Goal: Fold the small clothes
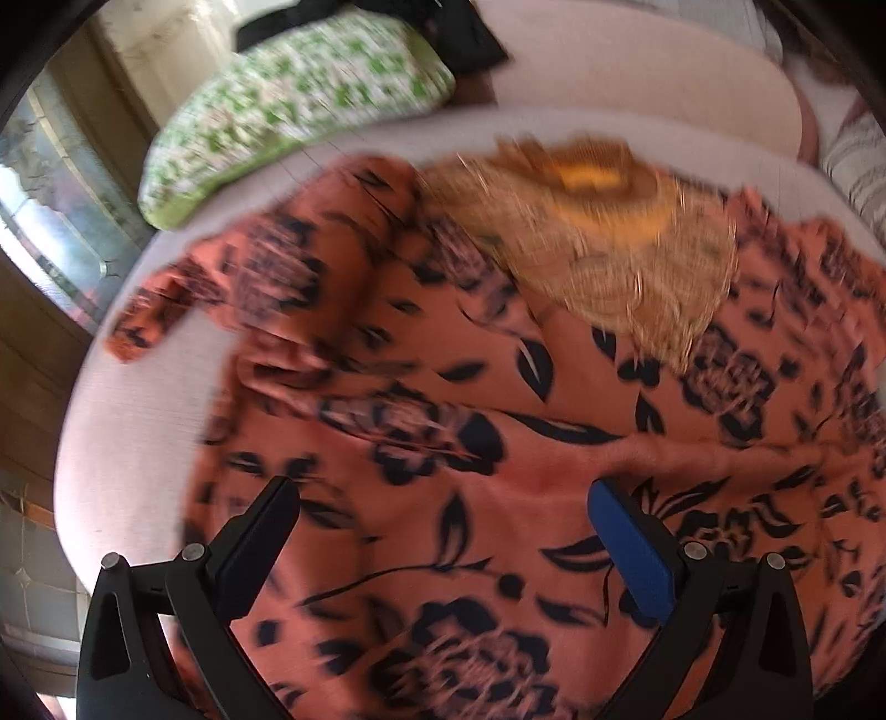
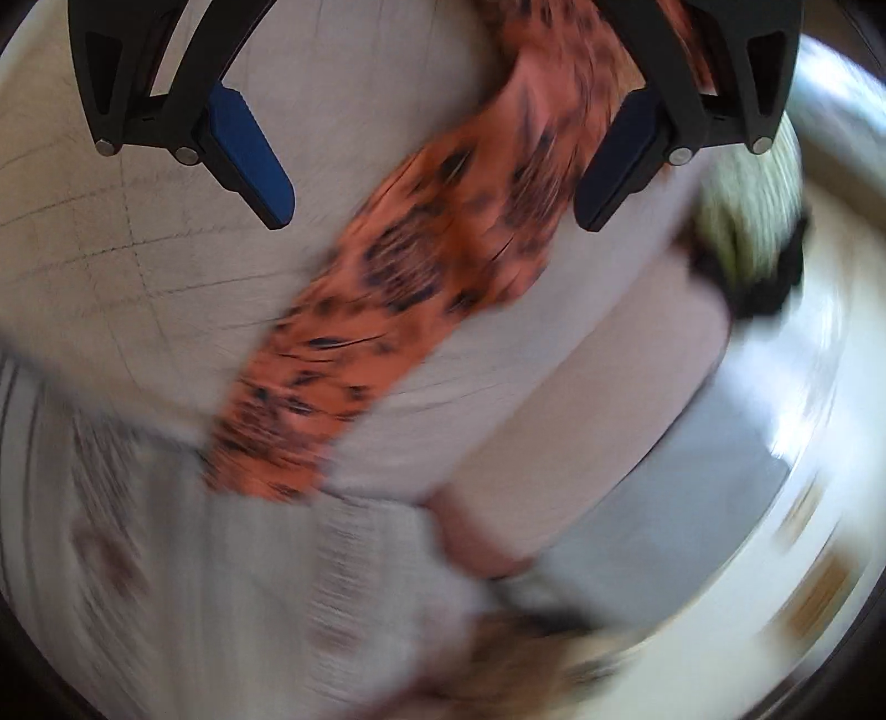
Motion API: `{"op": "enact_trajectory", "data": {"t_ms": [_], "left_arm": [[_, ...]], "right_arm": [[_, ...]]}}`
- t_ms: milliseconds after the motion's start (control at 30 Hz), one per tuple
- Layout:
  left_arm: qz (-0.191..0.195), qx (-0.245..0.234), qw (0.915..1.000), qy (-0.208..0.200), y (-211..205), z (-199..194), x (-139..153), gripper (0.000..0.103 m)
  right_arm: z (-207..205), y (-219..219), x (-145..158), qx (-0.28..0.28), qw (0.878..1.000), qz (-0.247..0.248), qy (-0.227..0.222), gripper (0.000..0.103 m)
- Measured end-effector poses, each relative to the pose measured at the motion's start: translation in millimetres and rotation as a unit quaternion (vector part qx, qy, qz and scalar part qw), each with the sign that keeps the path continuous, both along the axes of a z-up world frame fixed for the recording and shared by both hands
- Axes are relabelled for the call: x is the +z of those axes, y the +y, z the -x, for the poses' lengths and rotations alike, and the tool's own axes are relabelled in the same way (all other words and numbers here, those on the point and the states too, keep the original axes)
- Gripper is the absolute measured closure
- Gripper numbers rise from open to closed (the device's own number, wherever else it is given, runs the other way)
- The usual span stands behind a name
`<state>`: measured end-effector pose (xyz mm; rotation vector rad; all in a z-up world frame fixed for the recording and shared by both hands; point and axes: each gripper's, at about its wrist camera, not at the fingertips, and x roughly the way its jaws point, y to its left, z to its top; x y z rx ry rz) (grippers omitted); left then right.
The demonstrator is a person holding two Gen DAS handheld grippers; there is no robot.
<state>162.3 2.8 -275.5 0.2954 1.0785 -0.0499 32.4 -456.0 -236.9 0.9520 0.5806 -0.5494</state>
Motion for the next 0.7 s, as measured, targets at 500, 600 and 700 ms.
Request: {"op": "enact_trajectory", "data": {"t_ms": [500, 600, 700], "left_arm": [[0.084, 0.016, 0.9962, -0.016, 12.6, 3.9, -13.6, 0.000], [0.072, 0.006, 0.9973, -0.015, 8.3, -1.0, -4.7, 0.000], [0.064, 0.003, 0.9962, -0.059, 6.4, -12.4, 7.7, 0.000]], "right_arm": [[-19.8, -159.1, -81.4, -0.182, 0.973, -0.116, -0.084, 0.051], [-26.5, -173.3, -85.6, -0.175, 0.978, -0.099, -0.063, 0.082], [-34.0, -171.8, -80.0, -0.161, 0.979, -0.098, -0.071, 0.097]]}}
